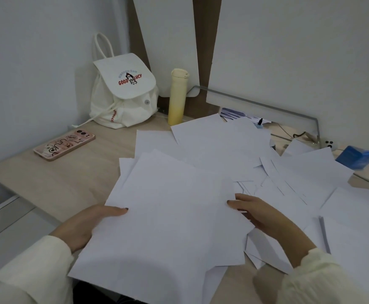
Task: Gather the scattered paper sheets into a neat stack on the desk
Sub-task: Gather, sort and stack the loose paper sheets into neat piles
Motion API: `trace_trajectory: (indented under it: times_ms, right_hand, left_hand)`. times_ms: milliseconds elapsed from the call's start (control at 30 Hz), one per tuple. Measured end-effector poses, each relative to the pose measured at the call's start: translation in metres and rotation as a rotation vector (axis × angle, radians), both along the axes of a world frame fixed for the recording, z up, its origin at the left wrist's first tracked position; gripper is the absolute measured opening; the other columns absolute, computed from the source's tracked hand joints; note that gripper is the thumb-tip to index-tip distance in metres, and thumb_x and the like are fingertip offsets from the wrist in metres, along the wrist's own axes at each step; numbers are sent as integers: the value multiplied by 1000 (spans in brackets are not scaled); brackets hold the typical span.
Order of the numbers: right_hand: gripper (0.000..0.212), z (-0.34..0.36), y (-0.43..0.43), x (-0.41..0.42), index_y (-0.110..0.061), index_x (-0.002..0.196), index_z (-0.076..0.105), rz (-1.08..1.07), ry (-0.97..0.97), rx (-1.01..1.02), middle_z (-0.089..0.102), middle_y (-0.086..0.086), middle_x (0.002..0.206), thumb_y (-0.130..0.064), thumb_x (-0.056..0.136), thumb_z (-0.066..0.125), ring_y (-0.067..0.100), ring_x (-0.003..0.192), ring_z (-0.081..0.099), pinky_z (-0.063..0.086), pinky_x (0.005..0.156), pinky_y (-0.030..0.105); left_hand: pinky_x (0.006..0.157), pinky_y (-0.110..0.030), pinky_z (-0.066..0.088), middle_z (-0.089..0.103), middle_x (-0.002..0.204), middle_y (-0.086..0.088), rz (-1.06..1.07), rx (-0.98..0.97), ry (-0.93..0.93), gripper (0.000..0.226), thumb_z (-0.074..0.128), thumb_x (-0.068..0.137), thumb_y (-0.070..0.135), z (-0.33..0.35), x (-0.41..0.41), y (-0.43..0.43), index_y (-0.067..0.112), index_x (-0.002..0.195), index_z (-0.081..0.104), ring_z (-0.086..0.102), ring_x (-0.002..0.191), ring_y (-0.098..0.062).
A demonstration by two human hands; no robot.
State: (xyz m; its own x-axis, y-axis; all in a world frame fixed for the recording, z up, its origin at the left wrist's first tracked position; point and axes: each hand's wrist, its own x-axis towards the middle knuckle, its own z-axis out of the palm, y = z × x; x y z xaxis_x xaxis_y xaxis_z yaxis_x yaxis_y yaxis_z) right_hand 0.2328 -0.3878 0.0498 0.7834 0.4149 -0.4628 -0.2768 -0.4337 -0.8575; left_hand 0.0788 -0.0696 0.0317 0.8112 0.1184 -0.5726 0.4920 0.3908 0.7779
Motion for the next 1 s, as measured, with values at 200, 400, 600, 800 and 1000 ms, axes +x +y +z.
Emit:
trace_trajectory:
  times_ms: [200, 400, 600, 800, 1000]
  right_hand:
    - [14, -17, 24, -6, 0, 82, 63, -358, -171, 24, 62, 17, 85, -3, 89, 50, 27, 78, 57, 44, 74, 35]
    - [25, -28, 26, -23, -2, 69, 53, -566, -146, 23, 50, 11, 72, -3, 93, 45, 20, 62, 44, 38, 56, 29]
    - [27, -38, 24, -30, -9, 67, 39, -415, -130, 36, 40, 14, 72, -11, 91, 53, 22, 62, 41, 32, 54, 30]
    - [32, -18, 15, -31, -6, 64, 42, -398, -464, -147, 50, 13, 55, -14, 92, 53, 17, 41, 50, 44, 50, 24]
    - [15, -16, 17, -41, 2, 80, 54, -478, -122, 178, 58, 11, 66, -3, 92, 48, 17, 54, 57, 47, 47, 19]
  left_hand:
    - [83, -42, 48, 69, 105, -18, 267, -148, 9, 38, 64, 79, 20, -6, -6, -16, 3, 112, 66, 65, 85, -34]
    - [66, -32, 53, 72, 86, -13, 325, -204, -144, 23, 58, 85, 18, -11, -8, -37, 3, 100, 68, 67, 75, -29]
    - [56, -26, 57, 74, 93, -12, 277, -136, -84, 20, 55, 89, 9, -23, 0, -39, 0, 104, 65, 72, 69, -21]
    - [67, -31, 48, 75, 73, -3, 270, -30, -129, 16, 51, 93, 12, -19, 5, -41, 5, 93, 65, 65, 78, -21]
    - [80, -32, 49, 72, 106, -11, 116, 10, -123, 31, 69, 80, 14, -17, 4, -47, 6, 110, 66, 66, 97, -26]
